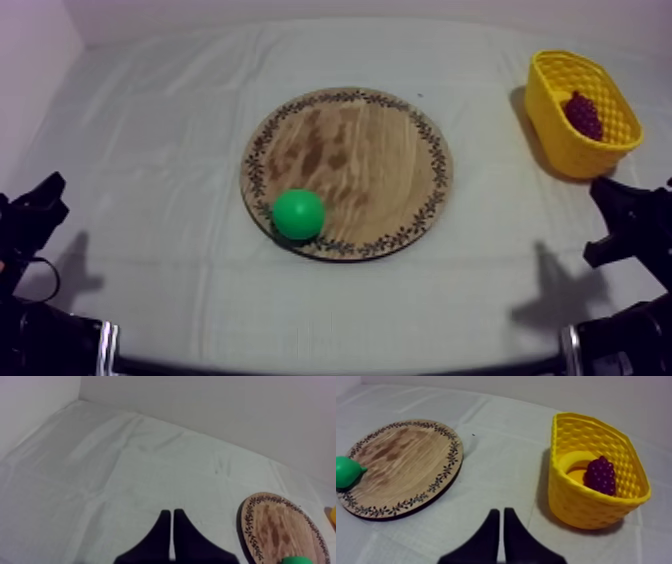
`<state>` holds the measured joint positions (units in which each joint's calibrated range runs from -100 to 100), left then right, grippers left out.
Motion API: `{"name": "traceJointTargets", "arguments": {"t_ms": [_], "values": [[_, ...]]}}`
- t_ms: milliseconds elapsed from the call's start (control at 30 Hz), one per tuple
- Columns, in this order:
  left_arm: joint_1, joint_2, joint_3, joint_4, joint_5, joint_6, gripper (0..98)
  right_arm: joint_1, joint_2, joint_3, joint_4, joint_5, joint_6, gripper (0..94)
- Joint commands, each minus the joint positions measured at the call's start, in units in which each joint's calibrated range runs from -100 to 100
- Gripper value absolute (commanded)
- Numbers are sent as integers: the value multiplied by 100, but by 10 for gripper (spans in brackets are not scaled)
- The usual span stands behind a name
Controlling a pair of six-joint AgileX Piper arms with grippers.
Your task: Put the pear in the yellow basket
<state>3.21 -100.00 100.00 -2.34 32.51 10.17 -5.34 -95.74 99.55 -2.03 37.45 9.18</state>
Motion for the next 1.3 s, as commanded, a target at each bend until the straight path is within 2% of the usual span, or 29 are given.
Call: {"name": "traceJointTargets", "arguments": {"t_ms": [0,233,433,1133,1267], "values": [[2,0,0,2,-1,1,1,259,-1,1,59,78,334,6],[2,0,0,2,-1,1,1,90,-1,1,59,78,382,6],[2,0,0,2,-1,1,1,269,-1,1,59,78,383,6],[2,0,0,2,-1,1,1,258,-1,-16,61,47,516,6],[2,0,0,2,-1,1,1,258,60,-146,130,-83,514,6]]}}
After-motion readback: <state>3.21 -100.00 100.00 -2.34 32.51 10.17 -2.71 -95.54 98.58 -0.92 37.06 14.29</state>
